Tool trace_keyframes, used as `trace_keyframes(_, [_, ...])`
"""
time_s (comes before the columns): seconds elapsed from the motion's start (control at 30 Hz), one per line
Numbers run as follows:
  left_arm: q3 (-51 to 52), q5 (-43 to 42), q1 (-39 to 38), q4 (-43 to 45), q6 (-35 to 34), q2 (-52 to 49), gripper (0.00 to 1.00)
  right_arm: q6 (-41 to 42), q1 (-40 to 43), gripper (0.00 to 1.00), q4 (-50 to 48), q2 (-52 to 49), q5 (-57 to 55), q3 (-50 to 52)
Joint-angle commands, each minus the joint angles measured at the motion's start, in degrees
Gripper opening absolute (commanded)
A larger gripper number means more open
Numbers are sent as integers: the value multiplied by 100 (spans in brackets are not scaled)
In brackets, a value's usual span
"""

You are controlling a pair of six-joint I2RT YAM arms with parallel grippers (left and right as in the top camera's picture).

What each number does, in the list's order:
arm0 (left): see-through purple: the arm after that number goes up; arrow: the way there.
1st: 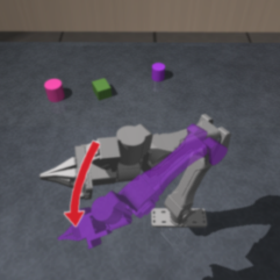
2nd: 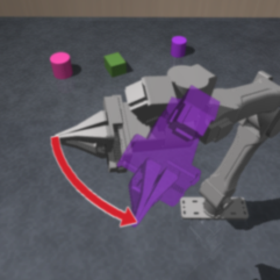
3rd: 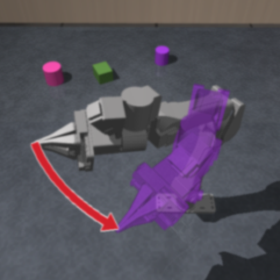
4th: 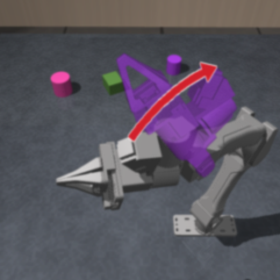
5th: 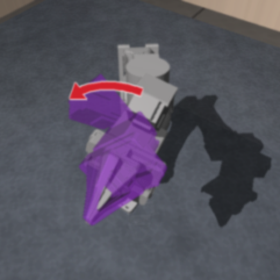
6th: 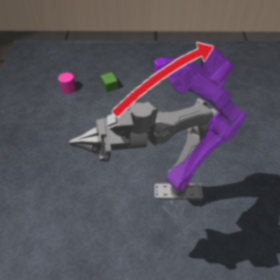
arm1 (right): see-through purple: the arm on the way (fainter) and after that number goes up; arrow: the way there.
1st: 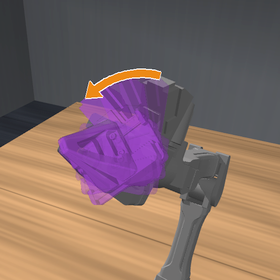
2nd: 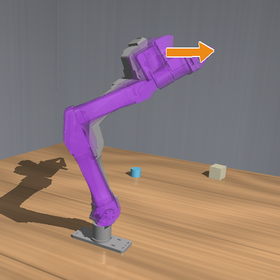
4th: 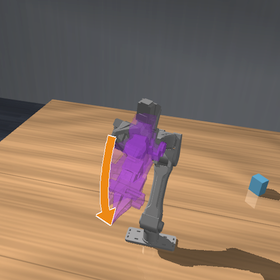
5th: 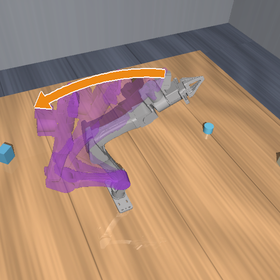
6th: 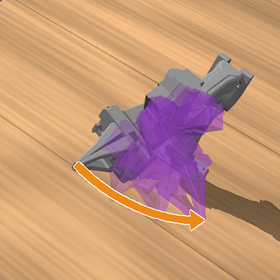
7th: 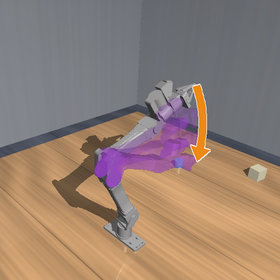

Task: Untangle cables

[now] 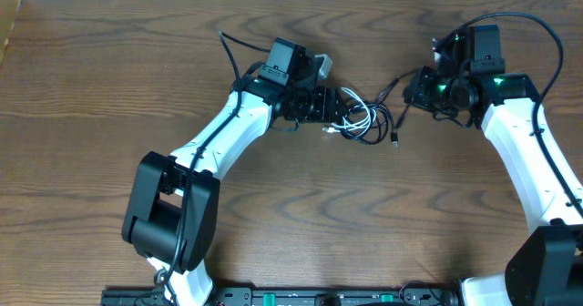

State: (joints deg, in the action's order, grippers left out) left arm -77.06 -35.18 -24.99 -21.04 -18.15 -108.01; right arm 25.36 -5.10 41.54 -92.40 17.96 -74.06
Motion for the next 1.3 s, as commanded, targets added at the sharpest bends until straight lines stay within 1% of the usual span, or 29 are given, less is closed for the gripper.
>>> trace_keyframes(0.0, [-79,852,-262,590,7,-31,66,31,7,1,46,131,-647,-7])
trace_keyframes(0.1, [-79,1021,-599,1423,-229,-332,69,31,9,1,76,131,-647,-7])
trace_keyframes(0.17, [-79,1167,-737,1631,-457,-529,69,31,9,1,103,131,-649,-7])
trace_keyframes(0.37, [-79,1375,-984,1880,-533,-1069,68,28,9,1,157,131,-649,-7])
trace_keyframes(0.43, [-79,1386,-986,1902,-560,-1095,63,28,9,1,157,131,-647,-4])
trace_keyframes(0.47, [-81,1386,-986,1937,-560,-1095,57,28,9,1,157,131,-647,-4])
trace_keyframes(0.5, [-81,1384,-975,2000,-557,-1093,42,28,9,1,157,131,-645,-2])
trace_keyframes(0.53, [-87,1384,-957,2074,-581,-1091,25,28,9,1,157,131,-643,-2])
trace_keyframes(0.57, [-98,1377,-933,2129,-649,-1088,12,28,9,1,162,131,-640,-2])
trace_keyframes(0.6, [-122,1340,-894,2149,-798,-1078,8,28,9,1,170,131,-640,-2])
trace_keyframes(0.7, [-162,791,-734,2197,-1075,-951,8,28,9,1,254,131,-643,-2])
trace_keyframes(0.83, [-162,-487,-398,2470,-1073,-654,8,-17,9,1,310,131,-645,26])
trace_keyframes(0.93, [-162,-1296,-140,2553,-1137,-363,7,-17,9,1,262,131,-647,85])
trace_keyframes(1.13, [-162,-2474,317,2546,-1134,229,8,-17,13,1,155,131,-649,269])
trace_keyframes(1.27, [-162,-2894,621,2549,-1145,568,7,-15,15,1,153,131,-649,380])
